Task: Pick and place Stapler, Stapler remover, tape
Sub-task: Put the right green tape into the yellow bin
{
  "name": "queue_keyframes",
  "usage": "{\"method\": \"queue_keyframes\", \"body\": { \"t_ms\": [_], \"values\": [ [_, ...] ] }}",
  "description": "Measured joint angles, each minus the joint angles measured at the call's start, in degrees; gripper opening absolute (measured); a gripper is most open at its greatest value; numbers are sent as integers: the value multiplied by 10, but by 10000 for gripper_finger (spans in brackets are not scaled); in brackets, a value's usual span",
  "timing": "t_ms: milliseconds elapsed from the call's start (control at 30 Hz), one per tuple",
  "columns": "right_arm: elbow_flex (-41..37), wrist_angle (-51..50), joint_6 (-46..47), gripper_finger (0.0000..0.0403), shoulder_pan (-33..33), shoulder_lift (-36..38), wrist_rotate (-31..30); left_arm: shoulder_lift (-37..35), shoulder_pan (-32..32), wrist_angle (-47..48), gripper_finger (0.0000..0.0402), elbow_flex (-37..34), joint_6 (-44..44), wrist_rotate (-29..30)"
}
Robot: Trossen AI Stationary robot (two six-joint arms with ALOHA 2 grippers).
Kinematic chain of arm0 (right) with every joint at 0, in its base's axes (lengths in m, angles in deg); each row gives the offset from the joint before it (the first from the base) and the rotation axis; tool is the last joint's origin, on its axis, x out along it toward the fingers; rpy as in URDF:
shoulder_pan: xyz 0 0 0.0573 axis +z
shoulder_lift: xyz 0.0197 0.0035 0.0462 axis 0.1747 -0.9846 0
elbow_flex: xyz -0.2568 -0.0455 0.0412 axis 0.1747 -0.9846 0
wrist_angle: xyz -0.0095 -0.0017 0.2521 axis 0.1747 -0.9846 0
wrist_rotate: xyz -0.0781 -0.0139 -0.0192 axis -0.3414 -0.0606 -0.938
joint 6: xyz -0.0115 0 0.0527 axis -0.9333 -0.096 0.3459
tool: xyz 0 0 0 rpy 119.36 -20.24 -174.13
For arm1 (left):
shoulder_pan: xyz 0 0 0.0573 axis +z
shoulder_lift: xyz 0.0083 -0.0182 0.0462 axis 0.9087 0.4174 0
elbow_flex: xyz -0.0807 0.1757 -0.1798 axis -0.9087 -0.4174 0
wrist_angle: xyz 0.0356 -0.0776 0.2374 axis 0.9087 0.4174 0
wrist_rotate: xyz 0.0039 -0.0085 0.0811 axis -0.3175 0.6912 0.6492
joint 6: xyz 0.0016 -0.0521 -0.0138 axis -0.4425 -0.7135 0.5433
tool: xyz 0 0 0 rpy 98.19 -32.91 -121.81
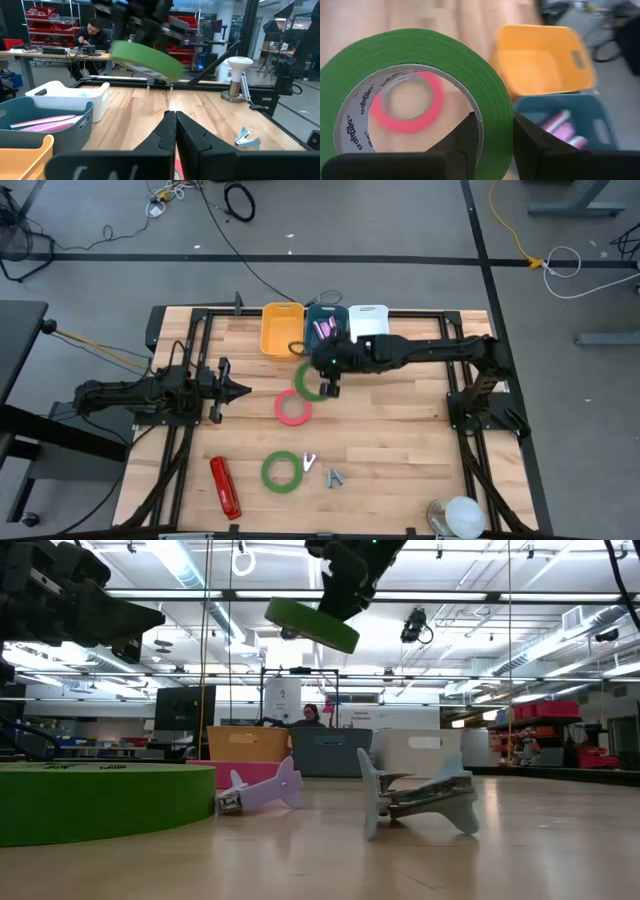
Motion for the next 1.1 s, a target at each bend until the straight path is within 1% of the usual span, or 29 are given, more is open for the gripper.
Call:
{"method": "queue_keyframes", "body": {
  "t_ms": [233, 333, 400, 600, 967, 1100],
  "values": [
    [23, 15, 0, 98, -30, 0, -61, 0, 0, 0, 10, 0, 0, 0],
    [29, 38, -2, 98, -40, 0, -100, 0, 0, 0, 10, 0, 0, 0],
    [30, 56, -2, 98, -45, 0, -114, 0, 0, 0, 10, 0, 0, 0],
    [30, 97, 1, 98, -50, 0, -112, 0, 0, 0, 10, 0, 0, 0],
    [30, 136, 1, 98, -50, 0, -110, 0, 0, -1, 10, 0, 0, 0],
    [30, 162, 1, 98, -49, 0, -108, 0, 0, -19, 10, 0, -1, 2]
  ]
}}
